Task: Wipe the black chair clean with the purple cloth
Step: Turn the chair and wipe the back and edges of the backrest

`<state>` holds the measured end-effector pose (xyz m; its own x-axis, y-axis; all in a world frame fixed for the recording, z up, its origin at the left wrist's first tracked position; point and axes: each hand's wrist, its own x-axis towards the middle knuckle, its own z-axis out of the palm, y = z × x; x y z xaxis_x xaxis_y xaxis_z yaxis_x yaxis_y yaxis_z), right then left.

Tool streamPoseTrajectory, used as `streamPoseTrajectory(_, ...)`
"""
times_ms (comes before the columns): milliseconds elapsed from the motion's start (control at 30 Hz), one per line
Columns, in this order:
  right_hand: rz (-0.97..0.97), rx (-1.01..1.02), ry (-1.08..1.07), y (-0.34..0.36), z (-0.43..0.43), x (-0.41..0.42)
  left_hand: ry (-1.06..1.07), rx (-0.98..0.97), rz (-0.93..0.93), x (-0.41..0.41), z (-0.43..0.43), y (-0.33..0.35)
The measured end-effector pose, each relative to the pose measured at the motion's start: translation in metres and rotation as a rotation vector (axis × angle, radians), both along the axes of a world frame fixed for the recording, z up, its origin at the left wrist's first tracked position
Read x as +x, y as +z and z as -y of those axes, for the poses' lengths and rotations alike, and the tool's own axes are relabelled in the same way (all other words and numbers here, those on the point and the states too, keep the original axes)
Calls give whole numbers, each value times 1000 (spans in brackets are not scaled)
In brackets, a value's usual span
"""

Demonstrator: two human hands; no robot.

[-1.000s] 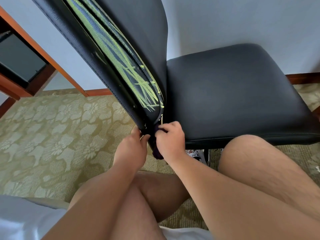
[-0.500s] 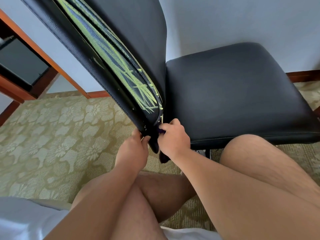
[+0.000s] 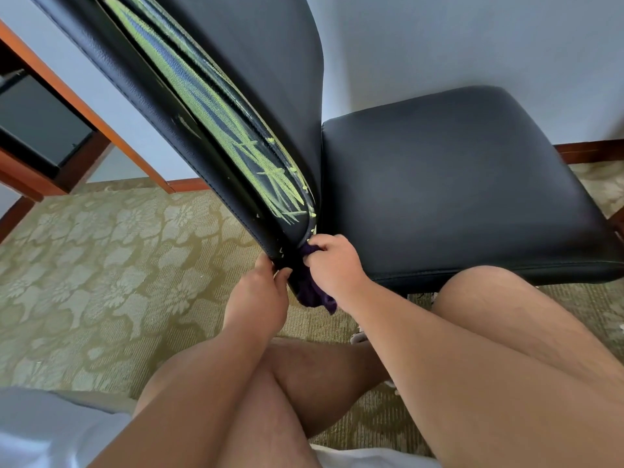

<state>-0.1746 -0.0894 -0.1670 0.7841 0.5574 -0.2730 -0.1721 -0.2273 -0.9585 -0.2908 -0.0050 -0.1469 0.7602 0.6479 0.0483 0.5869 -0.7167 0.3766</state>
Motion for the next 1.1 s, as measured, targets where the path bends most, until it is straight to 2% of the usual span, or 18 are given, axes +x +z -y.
streamPoseTrajectory(100,352,-243,108,2,1,9,7,-8,-12,0,0,0)
streamPoseTrajectory(167,405,-234,75,2,1,7,2,-14,-7,-1,-1,1)
streamPoseTrajectory(233,174,-77,-78,1,1,-2,0,-18,0,-1,-1,1)
streamPoseTrajectory(333,-435,242,-202,0,0,-9,8,-31,14,-1,-1,0)
streamPoseTrajectory(367,-548,290,-194,0,0,-9,11,-33,17,-1,-1,-1)
streamPoseTrajectory(400,-569,295,-168,0,0,-8,14,-36,19,-1,-1,-1)
streamPoseTrajectory(433,-504,260,-130,0,0,-5,15,-39,21,-1,-2,-2)
streamPoseTrajectory(567,164,-124,33,2,-1,10,18,-47,24,-1,-3,-3)
streamPoseTrajectory(633,379,-262,130,7,0,19,10,-44,32,-1,-4,-3)
streamPoseTrajectory(700,432,-338,138,10,0,28,0,-47,36,-2,-4,-2)
streamPoseTrajectory(733,395,-351,85,10,-1,32,-7,-51,41,-2,-4,-2)
streamPoseTrajectory(833,109,-273,-109,7,0,38,-20,-60,65,-5,-4,-3)
streamPoseTrajectory(900,69,-260,-67,3,-1,29,-25,-55,71,-6,-4,-4)
streamPoseTrajectory(1033,460,-415,145,-8,0,-2,-32,-55,72,-5,-5,-5)
streamPoseTrajectory(1100,584,-486,197,-12,1,-10,-33,-58,65,-4,-6,-4)
